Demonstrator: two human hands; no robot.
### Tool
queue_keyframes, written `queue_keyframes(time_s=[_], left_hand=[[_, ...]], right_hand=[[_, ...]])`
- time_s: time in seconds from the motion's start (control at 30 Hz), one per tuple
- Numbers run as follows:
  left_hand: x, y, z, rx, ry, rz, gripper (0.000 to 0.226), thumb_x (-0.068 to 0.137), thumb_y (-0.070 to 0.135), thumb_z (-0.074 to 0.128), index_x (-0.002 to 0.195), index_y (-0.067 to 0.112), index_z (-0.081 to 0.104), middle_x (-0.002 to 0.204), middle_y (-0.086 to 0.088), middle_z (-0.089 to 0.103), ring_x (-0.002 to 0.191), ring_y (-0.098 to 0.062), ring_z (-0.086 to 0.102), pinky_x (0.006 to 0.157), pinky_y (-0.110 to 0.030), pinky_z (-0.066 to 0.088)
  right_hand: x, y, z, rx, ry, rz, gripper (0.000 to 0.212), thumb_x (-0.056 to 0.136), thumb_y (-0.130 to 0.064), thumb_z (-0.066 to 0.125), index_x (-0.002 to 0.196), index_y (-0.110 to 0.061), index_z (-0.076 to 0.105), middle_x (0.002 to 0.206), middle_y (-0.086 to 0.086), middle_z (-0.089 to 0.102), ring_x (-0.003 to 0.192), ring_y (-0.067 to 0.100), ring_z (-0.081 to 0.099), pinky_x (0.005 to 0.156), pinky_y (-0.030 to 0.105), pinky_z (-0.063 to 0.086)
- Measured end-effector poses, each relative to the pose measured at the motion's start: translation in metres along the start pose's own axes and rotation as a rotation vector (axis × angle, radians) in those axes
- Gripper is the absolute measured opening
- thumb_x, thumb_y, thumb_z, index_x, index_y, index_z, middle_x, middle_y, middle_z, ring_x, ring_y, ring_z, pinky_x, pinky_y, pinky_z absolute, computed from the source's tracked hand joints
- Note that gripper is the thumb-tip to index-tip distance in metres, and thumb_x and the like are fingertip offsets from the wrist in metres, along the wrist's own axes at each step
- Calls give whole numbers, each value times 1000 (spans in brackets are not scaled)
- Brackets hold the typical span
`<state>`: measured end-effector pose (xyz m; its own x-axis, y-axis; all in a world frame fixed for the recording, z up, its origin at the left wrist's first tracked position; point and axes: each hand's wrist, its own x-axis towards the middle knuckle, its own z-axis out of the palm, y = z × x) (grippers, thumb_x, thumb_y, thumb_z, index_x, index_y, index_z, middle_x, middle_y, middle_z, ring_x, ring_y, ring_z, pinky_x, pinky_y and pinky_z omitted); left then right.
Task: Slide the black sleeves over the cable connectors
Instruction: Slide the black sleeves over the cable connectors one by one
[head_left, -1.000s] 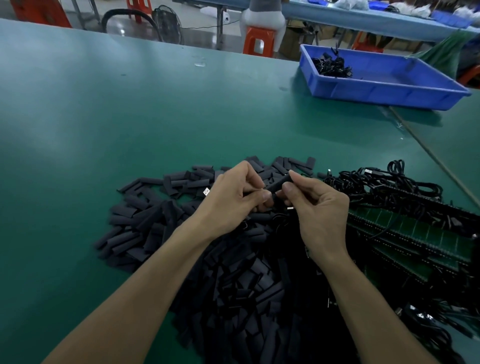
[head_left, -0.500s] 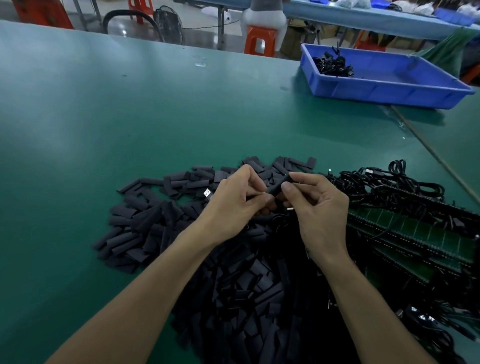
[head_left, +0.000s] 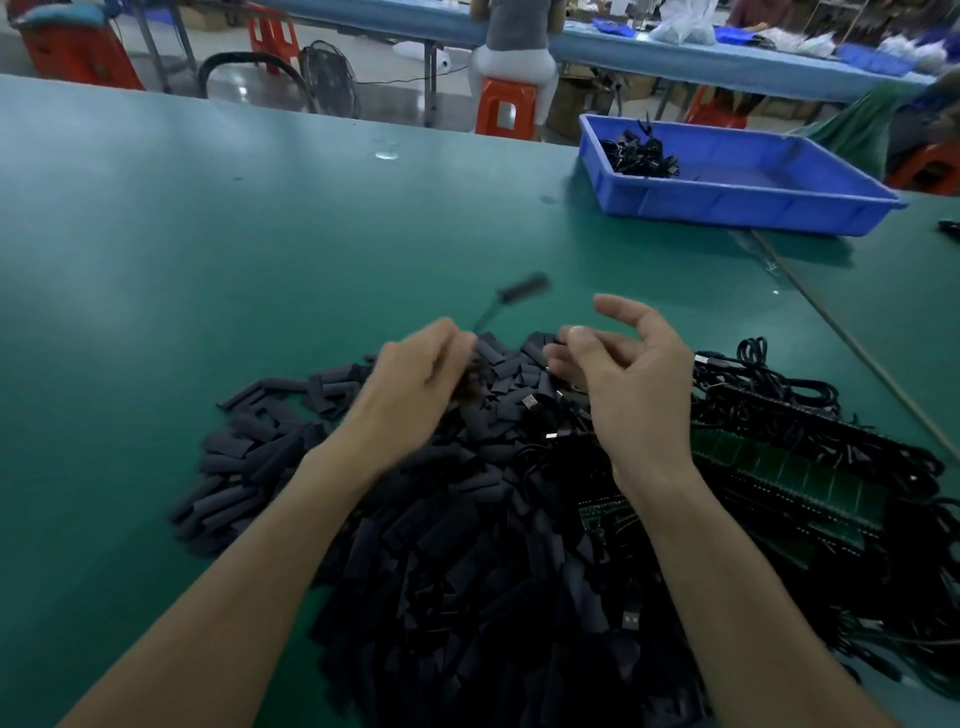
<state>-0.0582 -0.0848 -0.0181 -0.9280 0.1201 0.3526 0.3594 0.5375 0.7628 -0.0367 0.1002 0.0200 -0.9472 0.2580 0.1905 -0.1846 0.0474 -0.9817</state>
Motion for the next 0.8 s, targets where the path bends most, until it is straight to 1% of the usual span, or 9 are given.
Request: queue_keyframes(time_s=[0.07, 0.13, 0.2, 0.33, 0.47, 0.57, 0.63, 0.7, 0.8], left_hand=[[21, -8, -5, -9, 120, -141, 39, 108, 30, 41, 77, 7, 45, 66, -7, 63, 51, -1, 61, 56, -29, 46], [46, -22, -14, 96, 221, -285, 44, 109, 32, 36, 80, 1, 47, 74, -15, 62, 69, -24, 63, 65, -37, 44], [65, -36, -23, 210, 267, -408, 47, 110, 35, 30, 80, 4, 48, 82, -16, 57, 83, -33, 52, 72, -41, 35], [86, -59, -31, 341, 134, -516, 50, 111, 32, 23, 99, -5, 55, 101, -26, 55, 99, -38, 50, 84, -46, 38], [94, -72, -25, 367, 17, -637, 43, 108, 24, 37, 140, -6, 39, 142, -29, 36, 131, -43, 36, 110, -49, 33], [84, -72, -21, 383, 3, -531, 58, 105, 20, 45, 156, 2, 23, 153, -24, 28, 142, -40, 29, 117, -45, 26], [76, -63, -14, 388, 71, -408, 50, 102, 17, 50, 149, 5, 40, 150, -19, 38, 140, -36, 36, 116, -42, 28], [65, -45, -1, 375, 95, -300, 34, 99, 16, 55, 132, 12, 59, 140, -12, 50, 132, -30, 45, 110, -42, 34], [47, -17, 22, 321, 61, -171, 19, 97, 15, 57, 113, 17, 68, 125, -8, 60, 120, -26, 53, 104, -41, 41]], right_hand=[[-2, -5, -12, -329, -72, -116, 22, 94, -15, 67, 112, -28, 63, 81, -7, 76, 77, 5, 73, 79, 27, 59], [-9, -9, -23, -613, -174, -209, 20, 94, -16, 68, 113, -23, 71, 88, -15, 72, 82, -5, 68, 80, 13, 55], [-18, -11, -29, -802, -267, -225, 22, 95, -11, 65, 114, -18, 73, 97, -10, 73, 84, -5, 66, 81, 4, 49], [-35, -13, -31, -1003, -344, -193, 30, 96, -6, 56, 119, -20, 70, 112, -4, 69, 97, 9, 64, 86, 25, 56], [-43, -24, -33, -1092, -285, -303, 30, 91, -2, 60, 113, -18, 72, 114, -4, 67, 110, 12, 58, 97, 24, 48], [-40, -33, -42, -1210, -173, -355, 35, 84, 5, 64, 111, -15, 74, 118, 3, 67, 117, 21, 54, 104, 36, 43], [-38, -38, -45, -1252, -112, -316, 41, 84, 9, 61, 117, -14, 72, 127, 8, 62, 123, 25, 47, 107, 40, 39], [-39, -44, -46, -1281, -41, -311, 47, 83, 10, 60, 119, -18, 71, 129, 8, 60, 124, 27, 45, 103, 43, 36], [-39, -55, -57, -1342, 73, -313, 58, 74, 10, 64, 117, -29, 70, 129, 3, 59, 124, 25, 43, 91, 40, 22]])
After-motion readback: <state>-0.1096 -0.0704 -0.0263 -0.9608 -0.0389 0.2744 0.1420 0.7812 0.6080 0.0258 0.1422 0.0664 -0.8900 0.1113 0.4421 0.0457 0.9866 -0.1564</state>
